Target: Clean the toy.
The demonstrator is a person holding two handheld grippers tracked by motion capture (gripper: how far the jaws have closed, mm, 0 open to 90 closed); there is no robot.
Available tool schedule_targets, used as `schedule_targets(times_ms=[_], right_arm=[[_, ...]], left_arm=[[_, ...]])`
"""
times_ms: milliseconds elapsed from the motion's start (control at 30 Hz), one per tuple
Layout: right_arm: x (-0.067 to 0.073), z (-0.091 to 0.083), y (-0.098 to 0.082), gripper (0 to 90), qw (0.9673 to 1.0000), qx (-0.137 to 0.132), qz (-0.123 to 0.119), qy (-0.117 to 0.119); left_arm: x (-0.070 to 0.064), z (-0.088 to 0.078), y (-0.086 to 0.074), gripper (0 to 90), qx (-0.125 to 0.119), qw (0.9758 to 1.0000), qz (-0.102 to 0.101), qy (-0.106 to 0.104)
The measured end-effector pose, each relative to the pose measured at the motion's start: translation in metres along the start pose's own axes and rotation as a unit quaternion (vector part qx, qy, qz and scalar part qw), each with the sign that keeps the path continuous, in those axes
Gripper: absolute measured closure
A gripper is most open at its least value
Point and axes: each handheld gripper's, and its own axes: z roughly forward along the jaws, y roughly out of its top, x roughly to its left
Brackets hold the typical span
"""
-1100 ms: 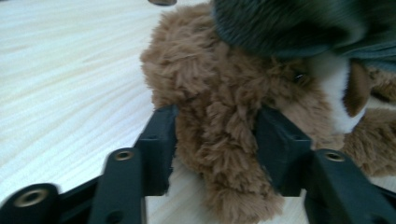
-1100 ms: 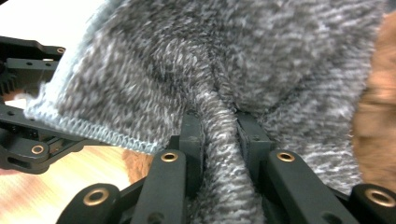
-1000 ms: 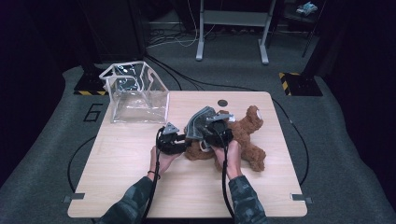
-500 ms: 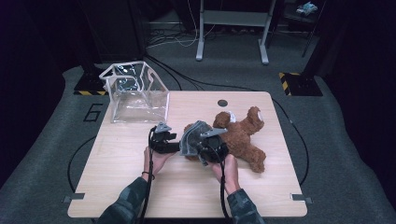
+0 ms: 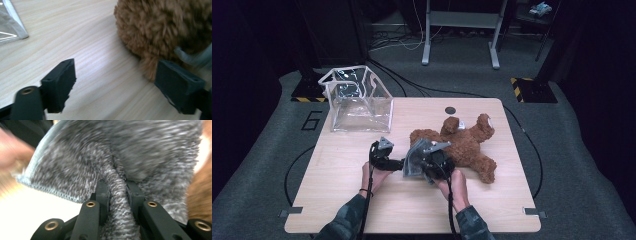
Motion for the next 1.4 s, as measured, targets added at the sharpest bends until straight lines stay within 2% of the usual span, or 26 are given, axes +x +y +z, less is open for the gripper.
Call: schedule_targets(times_ms=[100,133,200,267,300,367,467,600,733,767,900,967,1200,1233,1267,1333,1400], right_arm=[[-0.003,-0.020,0.022,75.9,0.9992,-0.033,-0.014,-0.015],[-0.004,-0.024,0.030,75.9,0.9987,-0.042,-0.016,-0.023],[-0.008,-0.028,0.044,75.9,0.9979,-0.052,-0.012,-0.036],[-0.015,-0.023,0.056,75.8,0.9976,-0.053,-0.012,-0.044],[-0.017,-0.019,0.058,75.8,0.9978,-0.048,-0.012,-0.045],[-0.021,-0.006,0.061,75.6,0.9984,-0.030,-0.006,-0.048],[-0.020,0.011,0.055,75.4,0.9991,-0.010,0.000,-0.041],[-0.008,0.011,0.046,75.5,0.9988,-0.009,-0.022,-0.043],[0.000,0.013,0.032,75.6,0.9989,-0.003,-0.030,-0.035],[0.002,0.014,0.029,75.6,0.9993,-0.002,-0.023,-0.030],[0.011,0.026,0.012,75.8,0.9991,0.017,-0.035,-0.018],[0.013,0.032,0.004,76.0,0.9995,0.021,-0.019,-0.014],[0.011,0.051,-0.021,75.9,0.9976,0.068,-0.007,0.009],[0.010,0.051,-0.024,75.9,0.9972,0.073,0.002,0.014],[0.007,0.047,-0.025,75.9,0.9974,0.069,0.000,0.021],[0.006,0.037,-0.022,75.9,0.9981,0.056,0.001,0.027],[0.004,0.018,-0.012,75.9,0.9989,0.034,-0.003,0.031]], left_arm=[[0.001,0.002,-0.002,12.0,0.009,0.9999,0.005,0.005],[0.003,0.003,-0.003,11.3,0.018,0.9998,0.008,0.005],[0.004,0.004,-0.005,10.1,0.022,0.9997,0.008,0.008],[0.004,0.006,-0.007,9.7,0.027,0.9996,0.011,0.005],[0.004,0.007,-0.008,9.7,0.035,0.9993,0.016,0.002],[0.003,0.009,-0.011,9.5,0.035,0.9993,0.013,0.001],[0.003,0.011,-0.015,9.6,0.037,0.9992,0.013,0.000],[0.004,0.010,-0.016,10.9,0.038,0.9989,0.028,0.002],[0.004,0.011,-0.017,11.3,0.041,0.9986,0.032,0.006],[0.004,0.011,-0.016,11.3,0.046,0.9980,0.043,0.009],[0.004,0.012,-0.017,11.3,0.043,0.9982,0.041,0.011],[0.005,0.011,-0.017,11.3,0.045,0.9982,0.038,0.015],[0.006,0.010,-0.017,10.7,0.049,0.9979,0.038,0.015],[0.006,0.011,-0.017,10.7,0.049,0.9980,0.037,0.016],[0.005,0.011,-0.017,10.7,0.047,0.9980,0.039,0.019],[0.005,0.011,-0.017,10.8,0.043,0.9982,0.036,0.020],[0.005,0.011,-0.017,10.8,0.044,0.9982,0.037,0.020]])
